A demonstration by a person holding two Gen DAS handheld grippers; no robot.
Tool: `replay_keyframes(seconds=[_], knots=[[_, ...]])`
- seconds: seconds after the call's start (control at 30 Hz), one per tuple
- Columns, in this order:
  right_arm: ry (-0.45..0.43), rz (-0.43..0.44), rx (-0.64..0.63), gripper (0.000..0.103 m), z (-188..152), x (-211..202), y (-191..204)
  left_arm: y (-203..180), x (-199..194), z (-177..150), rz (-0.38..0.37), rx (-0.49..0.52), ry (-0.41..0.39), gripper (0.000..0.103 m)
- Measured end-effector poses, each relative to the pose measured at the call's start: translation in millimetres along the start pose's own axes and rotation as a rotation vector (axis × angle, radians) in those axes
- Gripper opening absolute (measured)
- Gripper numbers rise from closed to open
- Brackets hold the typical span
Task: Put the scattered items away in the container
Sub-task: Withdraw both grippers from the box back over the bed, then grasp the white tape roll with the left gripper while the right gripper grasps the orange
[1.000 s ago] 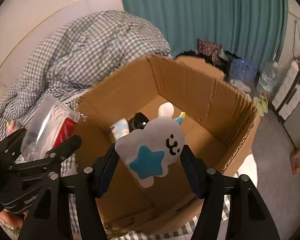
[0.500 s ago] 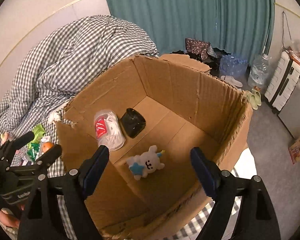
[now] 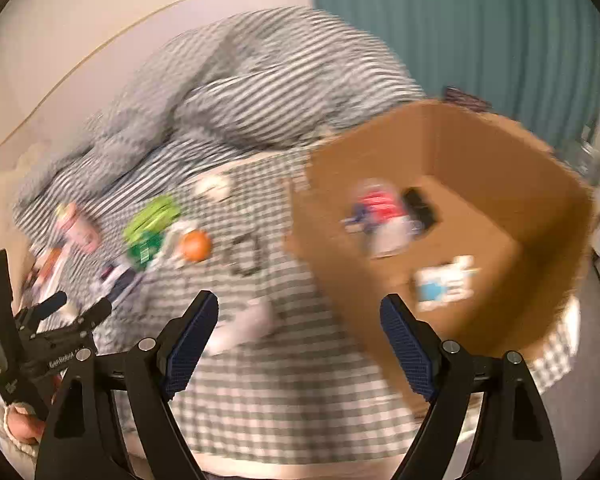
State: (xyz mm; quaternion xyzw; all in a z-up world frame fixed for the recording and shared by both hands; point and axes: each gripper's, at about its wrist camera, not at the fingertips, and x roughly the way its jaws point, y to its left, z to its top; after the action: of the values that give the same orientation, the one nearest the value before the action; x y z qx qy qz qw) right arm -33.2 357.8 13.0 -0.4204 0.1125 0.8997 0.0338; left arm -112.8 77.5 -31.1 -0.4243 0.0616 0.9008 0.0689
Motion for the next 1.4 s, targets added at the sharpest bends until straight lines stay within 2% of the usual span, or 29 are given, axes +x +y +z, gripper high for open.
replay_keyframes(seconds=[0.23,0.43,0.57,0.73,0.93,1.1,1.4], knots=[[0.060,0.086,-0.077,0.083,-32,46,88,114,2,-53,0.130,-0.102,0.006,0.103],[0.122,0.087,-0.139,0.083,-50,82,139,190,29,-95,0.186,-0.219,0.065,0.103],[0.151,0.074,-0.174,0.083,-49,103,162,226,50,-106,0.194,-0.294,0.088,0.103],[0.179,0.059,-0.195,0.083,-28,135,182,246,80,-98,0.160,-0.331,0.129,0.103],[0.219,0.048,-0.169,0.083,20,191,187,247,115,-71,0.174,-0.321,0.131,0.103],[0.247,-0.033,-0.156,0.083,50,241,179,248,150,-58,0.170,-0.317,0.153,0.103],[0.340,-0.075,-0.141,0.080,49,298,167,255,185,-48,0.134,-0.327,0.165,0.100]])
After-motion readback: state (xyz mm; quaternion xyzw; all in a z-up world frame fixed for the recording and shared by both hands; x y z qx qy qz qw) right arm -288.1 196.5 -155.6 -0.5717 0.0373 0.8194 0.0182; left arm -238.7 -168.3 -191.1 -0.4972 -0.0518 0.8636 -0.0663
